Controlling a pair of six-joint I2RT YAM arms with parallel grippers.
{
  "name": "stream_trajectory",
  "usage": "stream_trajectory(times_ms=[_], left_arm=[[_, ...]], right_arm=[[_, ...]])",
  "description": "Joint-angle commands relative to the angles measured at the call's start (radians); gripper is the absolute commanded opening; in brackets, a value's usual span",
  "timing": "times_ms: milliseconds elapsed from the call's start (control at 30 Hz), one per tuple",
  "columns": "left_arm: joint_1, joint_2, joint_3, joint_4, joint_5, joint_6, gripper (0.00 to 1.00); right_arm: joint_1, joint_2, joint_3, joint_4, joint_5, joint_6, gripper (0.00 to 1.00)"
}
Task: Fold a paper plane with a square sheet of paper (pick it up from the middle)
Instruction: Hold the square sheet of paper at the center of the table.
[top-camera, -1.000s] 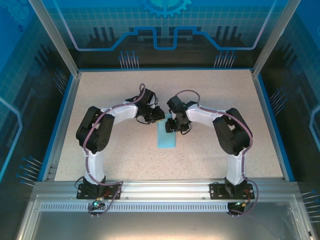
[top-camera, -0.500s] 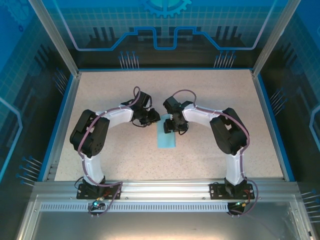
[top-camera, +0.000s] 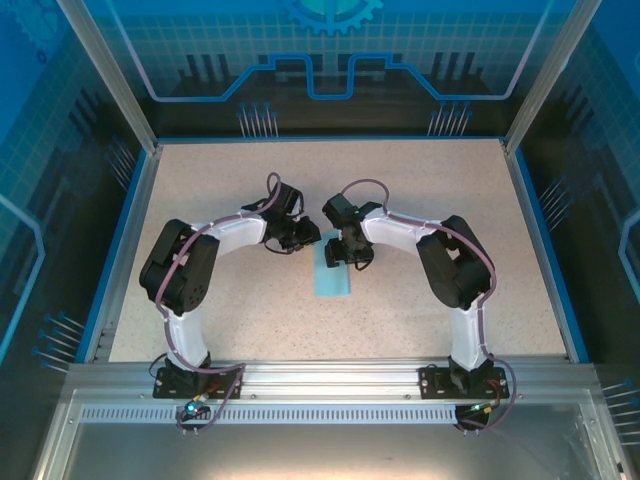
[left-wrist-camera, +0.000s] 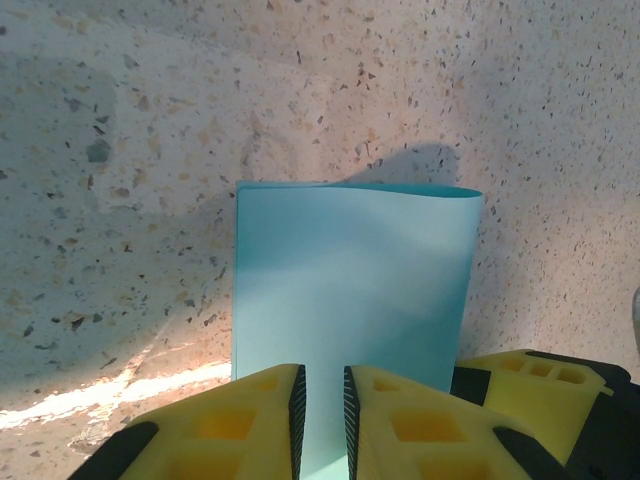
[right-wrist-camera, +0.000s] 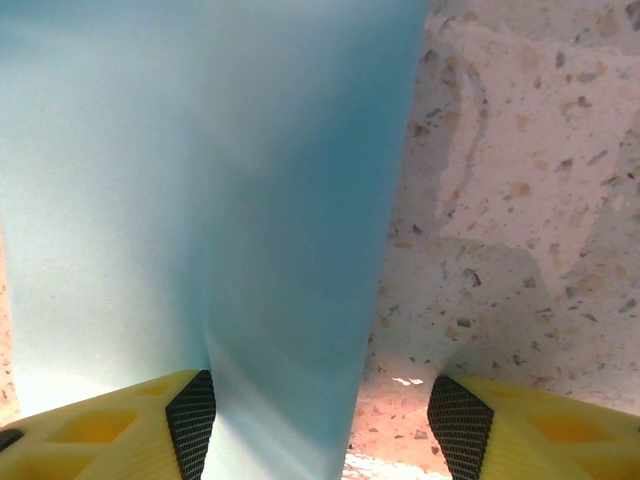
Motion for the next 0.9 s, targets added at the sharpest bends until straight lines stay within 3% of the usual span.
stream_trajectory(times_ms=[0, 867], left_arm=[[0.006, -0.027, -0.012, -0.001, 0.007, -0.003, 0.22], [0.005, 0.081, 0.047, -0.021, 0.077, 0.001, 0.13]], right_arm=[[0.006, 0.098, -0.032, -0.011, 0.013, 0.018, 0.65], [0.005, 0.117, -0.031, -0.017, 0.021, 0.045, 0.66]])
